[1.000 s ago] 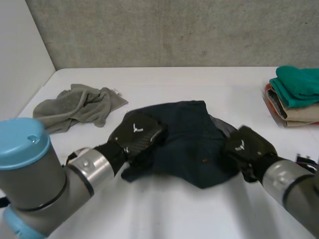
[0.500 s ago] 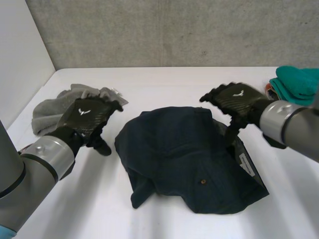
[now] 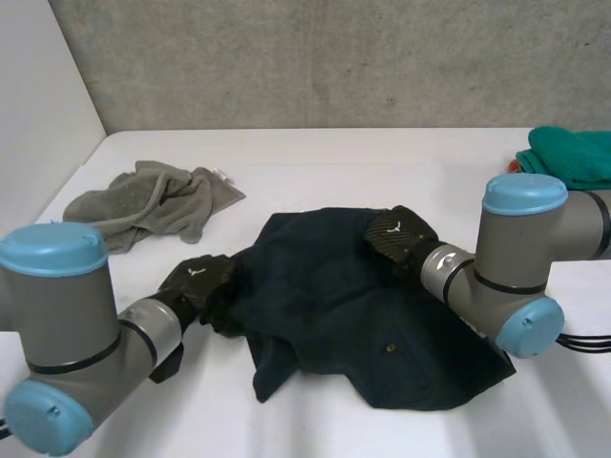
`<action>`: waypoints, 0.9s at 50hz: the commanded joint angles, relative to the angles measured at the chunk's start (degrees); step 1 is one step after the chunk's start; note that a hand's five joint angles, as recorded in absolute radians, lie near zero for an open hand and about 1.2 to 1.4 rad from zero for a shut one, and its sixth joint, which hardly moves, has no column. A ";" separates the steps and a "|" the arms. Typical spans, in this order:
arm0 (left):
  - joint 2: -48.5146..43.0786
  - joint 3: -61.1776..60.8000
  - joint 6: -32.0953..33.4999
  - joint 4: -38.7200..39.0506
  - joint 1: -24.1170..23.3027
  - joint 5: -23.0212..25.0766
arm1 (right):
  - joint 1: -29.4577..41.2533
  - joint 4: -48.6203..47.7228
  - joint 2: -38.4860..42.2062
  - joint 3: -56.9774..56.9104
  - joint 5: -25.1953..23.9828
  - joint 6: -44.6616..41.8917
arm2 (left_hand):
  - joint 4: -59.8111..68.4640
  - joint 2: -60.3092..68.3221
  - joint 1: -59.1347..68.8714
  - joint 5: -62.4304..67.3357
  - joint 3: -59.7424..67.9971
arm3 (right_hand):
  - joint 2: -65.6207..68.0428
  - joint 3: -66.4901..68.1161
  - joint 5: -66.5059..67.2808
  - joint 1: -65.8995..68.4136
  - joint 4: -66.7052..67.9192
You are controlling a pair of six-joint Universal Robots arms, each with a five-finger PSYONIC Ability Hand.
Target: Fold the laundry.
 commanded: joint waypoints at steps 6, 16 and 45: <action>-1.78 5.59 -1.29 4.51 -2.57 -3.76 | -0.50 -1.63 -10.37 1.92 2.54 0.80 | 31.56 30.65 29.29 31.81 30.79 | 20.67 21.13 21.14 24.11 20.76; 15.79 10.16 0.81 -0.04 -0.47 -7.56 | -0.76 11.37 -22.60 -0.45 2.63 0.36 | 31.56 30.65 29.29 31.81 30.79 | 20.67 21.13 21.14 24.11 20.76; 15.57 25.28 8.19 -10.34 -0.90 -1.14 | -5.16 31.59 -32.99 -10.21 6.67 -0.08 | 31.56 30.65 29.29 31.81 30.79 | 20.67 21.13 21.14 24.11 20.76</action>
